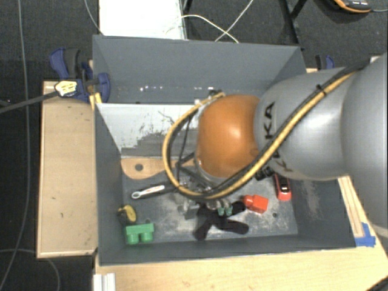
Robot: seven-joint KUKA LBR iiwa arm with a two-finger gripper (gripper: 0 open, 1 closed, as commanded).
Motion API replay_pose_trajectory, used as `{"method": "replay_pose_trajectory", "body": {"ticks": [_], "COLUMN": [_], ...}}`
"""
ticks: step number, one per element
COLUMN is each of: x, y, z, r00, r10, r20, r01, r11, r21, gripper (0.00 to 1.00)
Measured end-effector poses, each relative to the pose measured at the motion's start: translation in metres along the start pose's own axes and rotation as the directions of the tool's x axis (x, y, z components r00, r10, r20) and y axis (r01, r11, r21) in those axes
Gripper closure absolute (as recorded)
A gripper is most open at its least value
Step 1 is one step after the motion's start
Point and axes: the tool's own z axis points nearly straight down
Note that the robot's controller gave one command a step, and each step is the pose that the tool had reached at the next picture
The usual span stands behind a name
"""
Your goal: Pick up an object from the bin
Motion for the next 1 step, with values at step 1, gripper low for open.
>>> {"method": "replay_pose_trajectory", "body": {"ticks": [1], "x": [-0.0001], "y": [0.0003], "z": [-0.0001], "r00": [1.0], "r10": [0.002], "r20": [0.0], "r01": [-0.002], "r11": [1.0], "r21": [-0.001], "gripper": [1.0]}}
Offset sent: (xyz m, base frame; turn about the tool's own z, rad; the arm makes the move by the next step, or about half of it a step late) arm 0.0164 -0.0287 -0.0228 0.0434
